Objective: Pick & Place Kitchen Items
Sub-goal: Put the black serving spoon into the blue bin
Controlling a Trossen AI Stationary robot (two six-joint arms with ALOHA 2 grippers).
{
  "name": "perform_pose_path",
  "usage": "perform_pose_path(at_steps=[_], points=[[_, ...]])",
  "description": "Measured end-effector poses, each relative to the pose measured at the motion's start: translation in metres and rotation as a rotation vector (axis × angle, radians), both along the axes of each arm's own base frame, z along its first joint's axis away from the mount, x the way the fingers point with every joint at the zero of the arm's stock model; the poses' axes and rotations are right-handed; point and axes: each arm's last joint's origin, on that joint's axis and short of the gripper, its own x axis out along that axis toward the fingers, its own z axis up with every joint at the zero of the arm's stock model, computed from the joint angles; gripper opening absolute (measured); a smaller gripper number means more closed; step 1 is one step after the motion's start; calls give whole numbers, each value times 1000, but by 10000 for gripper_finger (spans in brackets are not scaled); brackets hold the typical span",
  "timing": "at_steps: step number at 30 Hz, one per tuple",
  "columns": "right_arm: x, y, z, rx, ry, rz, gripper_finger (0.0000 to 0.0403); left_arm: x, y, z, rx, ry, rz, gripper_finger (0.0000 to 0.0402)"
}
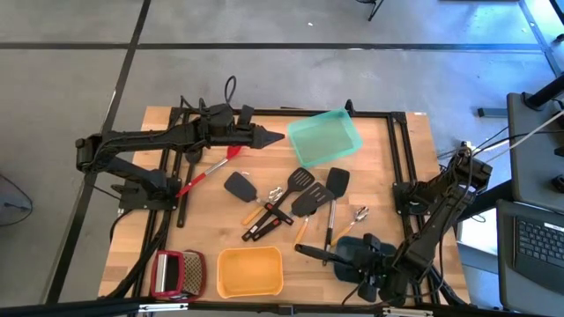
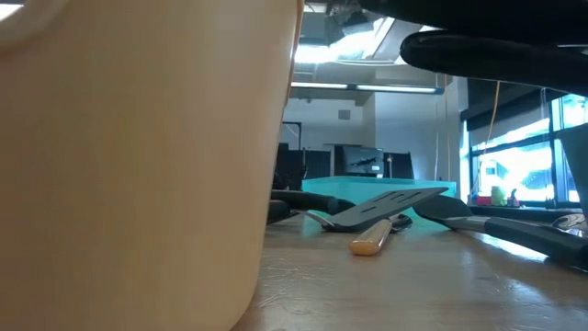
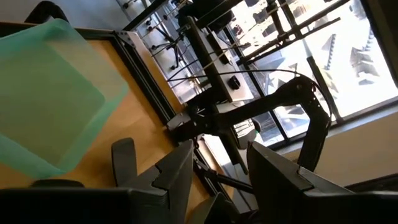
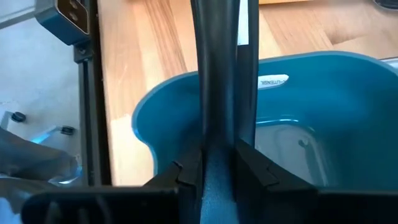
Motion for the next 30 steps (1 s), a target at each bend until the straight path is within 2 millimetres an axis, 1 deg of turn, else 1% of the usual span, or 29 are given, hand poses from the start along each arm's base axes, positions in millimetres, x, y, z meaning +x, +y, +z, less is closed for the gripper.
perform_pose_path(at_steps=[10, 12, 15, 18, 30], points=[[-2, -3, -3, -16, 11, -10, 57, 0, -1, -1, -7, 4, -34, 146], [-2, -3, -3, -11, 20, -16, 69, 0, -1, -1, -5, 4, -35, 146], [-3, -4, -4, 1, 41, -28, 98, 0, -1, -1, 1, 6, -36, 146], [-3, -3, -4, 20, 61, -30, 110, 0, -1, -1, 0, 6, -41, 146], [-4, -4, -5, 18, 77, -29, 93, -1, -1, -4, 18, 44, -48, 146]])
